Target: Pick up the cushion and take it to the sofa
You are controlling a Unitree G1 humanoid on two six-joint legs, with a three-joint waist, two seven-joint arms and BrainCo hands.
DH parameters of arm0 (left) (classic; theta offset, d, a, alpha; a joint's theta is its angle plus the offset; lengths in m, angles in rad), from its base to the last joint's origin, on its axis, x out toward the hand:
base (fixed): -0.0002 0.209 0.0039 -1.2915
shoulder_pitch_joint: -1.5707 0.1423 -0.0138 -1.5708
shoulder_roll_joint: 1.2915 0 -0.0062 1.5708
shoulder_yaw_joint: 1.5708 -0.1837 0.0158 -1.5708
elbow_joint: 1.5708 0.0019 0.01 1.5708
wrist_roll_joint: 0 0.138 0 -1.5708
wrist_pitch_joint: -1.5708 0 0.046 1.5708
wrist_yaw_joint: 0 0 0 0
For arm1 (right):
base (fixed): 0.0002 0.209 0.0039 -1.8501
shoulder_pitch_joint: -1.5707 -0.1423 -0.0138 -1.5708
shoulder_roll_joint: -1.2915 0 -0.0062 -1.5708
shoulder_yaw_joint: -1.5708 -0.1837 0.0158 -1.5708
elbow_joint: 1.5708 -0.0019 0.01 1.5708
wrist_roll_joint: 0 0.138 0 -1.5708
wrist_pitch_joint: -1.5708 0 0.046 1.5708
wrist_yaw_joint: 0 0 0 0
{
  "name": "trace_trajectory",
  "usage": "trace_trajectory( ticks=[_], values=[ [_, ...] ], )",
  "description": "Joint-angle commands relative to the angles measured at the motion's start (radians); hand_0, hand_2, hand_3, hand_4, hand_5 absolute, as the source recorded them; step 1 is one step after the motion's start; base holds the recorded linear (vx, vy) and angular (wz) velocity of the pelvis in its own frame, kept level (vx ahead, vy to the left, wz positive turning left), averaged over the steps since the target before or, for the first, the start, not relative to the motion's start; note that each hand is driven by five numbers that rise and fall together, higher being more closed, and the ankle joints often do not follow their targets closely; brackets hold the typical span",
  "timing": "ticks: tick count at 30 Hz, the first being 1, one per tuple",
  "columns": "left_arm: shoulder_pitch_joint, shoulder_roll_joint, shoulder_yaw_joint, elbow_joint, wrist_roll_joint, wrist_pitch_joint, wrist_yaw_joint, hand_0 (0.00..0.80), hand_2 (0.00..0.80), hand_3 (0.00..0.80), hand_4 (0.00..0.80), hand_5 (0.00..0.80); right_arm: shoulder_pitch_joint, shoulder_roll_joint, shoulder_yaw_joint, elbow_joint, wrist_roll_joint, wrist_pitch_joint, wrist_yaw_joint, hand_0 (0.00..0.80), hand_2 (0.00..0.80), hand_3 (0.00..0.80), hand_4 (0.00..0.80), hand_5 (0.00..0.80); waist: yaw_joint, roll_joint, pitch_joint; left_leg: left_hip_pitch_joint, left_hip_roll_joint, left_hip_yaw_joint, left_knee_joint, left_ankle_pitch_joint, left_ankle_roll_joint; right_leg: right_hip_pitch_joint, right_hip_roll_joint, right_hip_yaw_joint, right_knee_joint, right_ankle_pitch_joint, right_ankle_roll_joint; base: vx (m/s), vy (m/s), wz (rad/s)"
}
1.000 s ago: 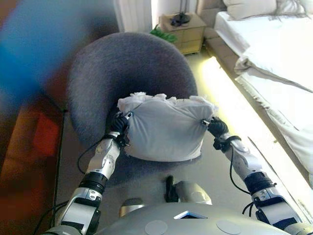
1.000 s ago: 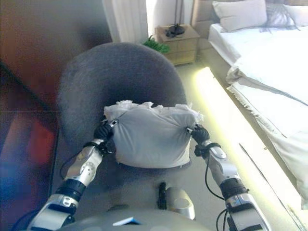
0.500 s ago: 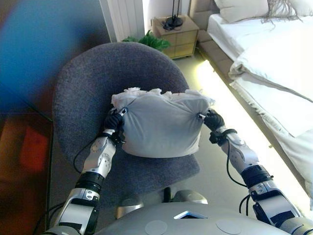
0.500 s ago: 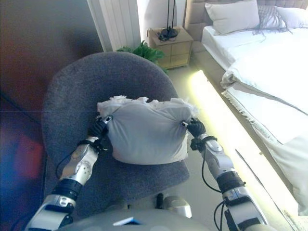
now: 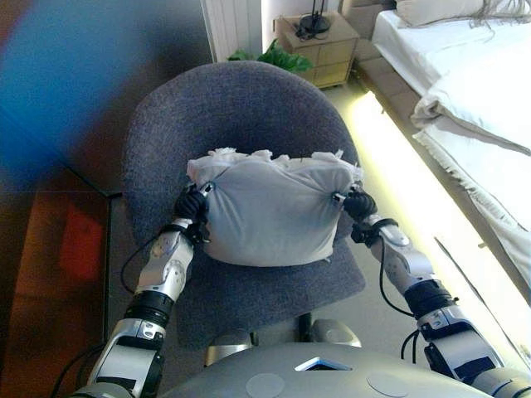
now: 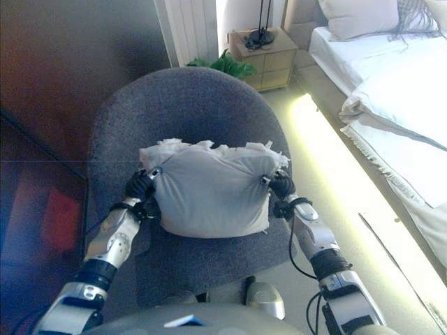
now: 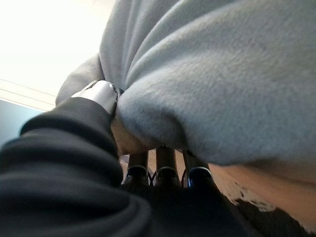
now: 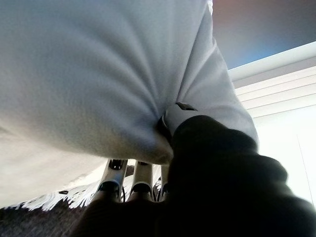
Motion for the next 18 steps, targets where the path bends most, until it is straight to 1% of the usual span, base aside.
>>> trace_trajectory(
  ticks=[1, 2, 3, 4, 6, 7, 8, 9, 12, 15, 16, 18],
  values=[
    [-0.123, -0.002, -0.055, -0.025, 0.014, -0.052, -0.008, 0.800, 0.800, 0.800, 0.800, 0.800, -0.149, 0.079, 0.005, -0.014, 0.053, -0.084, -0.013, 0.800, 0.800, 0.800, 0.800, 0.800, 0.033, -0.041, -0.028, -0.114, 0.007, -0.059, 0.245, -0.125, -0.013, -0.021, -0.154, 0.072, 0.018, 0.167, 0.088, -0.003, -0.134, 0.22],
    [-0.130, -0.001, -0.059, -0.021, 0.018, -0.053, -0.006, 0.800, 0.800, 0.800, 0.800, 0.800, -0.158, 0.080, 0.006, -0.009, 0.049, -0.083, -0.011, 0.800, 0.800, 0.800, 0.800, 0.800, 0.034, -0.041, -0.025, -0.121, 0.011, -0.064, 0.258, -0.131, -0.016, -0.021, -0.155, 0.075, 0.016, 0.165, 0.090, -0.116, -0.231, 0.12],
    [-0.175, 0.009, -0.075, 0.001, 0.013, -0.066, 0.004, 0.800, 0.800, 0.800, 0.800, 0.800, -0.214, 0.065, 0.020, 0.015, 0.056, -0.086, -0.018, 0.800, 0.800, 0.800, 0.800, 0.800, 0.047, -0.055, -0.010, -0.184, 0.024, -0.077, 0.339, -0.152, -0.028, -0.017, -0.152, 0.072, 0.001, 0.125, 0.100, -0.245, -0.238, -0.01],
    [-0.226, 0.021, -0.093, 0.018, -0.004, -0.075, 0.015, 0.800, 0.800, 0.800, 0.800, 0.800, -0.267, 0.060, 0.038, 0.036, 0.063, -0.092, -0.037, 0.800, 0.800, 0.800, 0.800, 0.800, 0.054, -0.061, 0.008, -0.242, 0.035, -0.083, 0.407, -0.169, -0.037, -0.040, -0.157, 0.063, 0.018, 0.117, 0.101, -0.403, -0.283, 0.01],
    [-0.359, 0.050, -0.119, 0.059, -0.016, -0.069, 0.040, 0.800, 0.800, 0.800, 0.800, 0.800, -0.385, 0.043, 0.069, 0.062, 0.085, -0.094, -0.064, 0.800, 0.800, 0.800, 0.800, 0.800, 0.052, -0.065, 0.062, -0.344, 0.068, -0.093, 0.517, -0.200, -0.054, -0.115, -0.153, 0.069, 0.115, 0.078, 0.104, -0.402, -0.183, 0.01],
    [-0.403, 0.058, -0.122, 0.083, -0.022, -0.069, 0.037, 0.800, 0.800, 0.800, 0.800, 0.800, -0.419, 0.030, 0.072, 0.075, 0.097, -0.095, -0.062, 0.800, 0.800, 0.800, 0.800, 0.800, 0.051, -0.065, 0.078, -0.376, 0.079, -0.096, 0.556, -0.214, -0.055, -0.141, -0.151, 0.070, 0.152, 0.060, 0.102, -0.263, -0.156, 0.31],
    [-0.460, 0.062, -0.127, 0.124, -0.017, -0.069, 0.038, 0.800, 0.800, 0.800, 0.800, 0.800, -0.458, 0.005, 0.080, 0.098, 0.122, -0.095, -0.052, 0.800, 0.800, 0.800, 0.800, 0.800, 0.047, -0.068, 0.098, -0.402, 0.099, -0.099, 0.598, -0.227, -0.055, -0.166, -0.153, 0.065, 0.213, 0.028, 0.092, -0.117, -0.125, 0.46],
    [-0.474, 0.061, -0.128, 0.134, -0.012, -0.066, 0.045, 0.800, 0.800, 0.800, 0.800, 0.800, -0.467, -0.002, 0.082, 0.112, 0.125, -0.093, -0.045, 0.800, 0.800, 0.800, 0.800, 0.800, 0.048, -0.066, 0.106, -0.407, 0.106, -0.105, 0.622, -0.241, -0.056, -0.172, -0.151, 0.065, 0.244, 0.002, 0.090, -0.014, -0.107, 0.41],
    [-0.481, 0.043, -0.128, 0.147, 0.003, -0.064, 0.090, 0.800, 0.800, 0.800, 0.800, 0.800, -0.485, -0.003, 0.094, 0.131, 0.139, -0.074, -0.044, 0.800, 0.800, 0.800, 0.800, 0.800, 0.050, -0.066, 0.116, -0.421, 0.107, -0.125, 0.644, -0.243, -0.065, -0.187, -0.145, 0.073, 0.289, -0.036, 0.088, 0.047, -0.051, 0.04],
    [-0.496, 0.035, -0.131, 0.154, 0.015, -0.073, 0.118, 0.800, 0.800, 0.800, 0.800, 0.800, -0.507, 0.009, 0.112, 0.148, 0.121, -0.079, -0.052, 0.800, 0.800, 0.800, 0.800, 0.800, 0.055, -0.064, 0.128, -0.427, 0.099, -0.133, 0.632, -0.229, -0.072, -0.195, -0.139, 0.076, 0.290, -0.044, 0.091, -0.011, -0.028, -0.18],
    [-0.512, 0.036, -0.132, 0.162, 0.016, -0.074, 0.126, 0.800, 0.800, 0.800, 0.800, 0.800, -0.521, 0.012, 0.119, 0.158, 0.114, -0.082, -0.056, 0.800, 0.800, 0.800, 0.800, 0.800, 0.056, -0.062, 0.131, -0.430, 0.096, -0.135, 0.619, -0.217, -0.076, -0.198, -0.138, 0.075, 0.282, -0.040, 0.090, -0.052, -0.011, -0.30],
    [-0.554, 0.038, -0.130, 0.185, 0.011, -0.067, 0.137, 0.800, 0.800, 0.800, 0.800, 0.800, -0.571, 0.009, 0.123, 0.195, 0.111, -0.077, -0.057, 0.800, 0.800, 0.800, 0.800, 0.800, 0.060, -0.056, 0.146, -0.431, 0.092, -0.138, 0.615, -0.213, -0.083, -0.199, -0.136, 0.075, 0.282, -0.045, 0.089, -0.047, 0.008, -0.05]
  ],
)
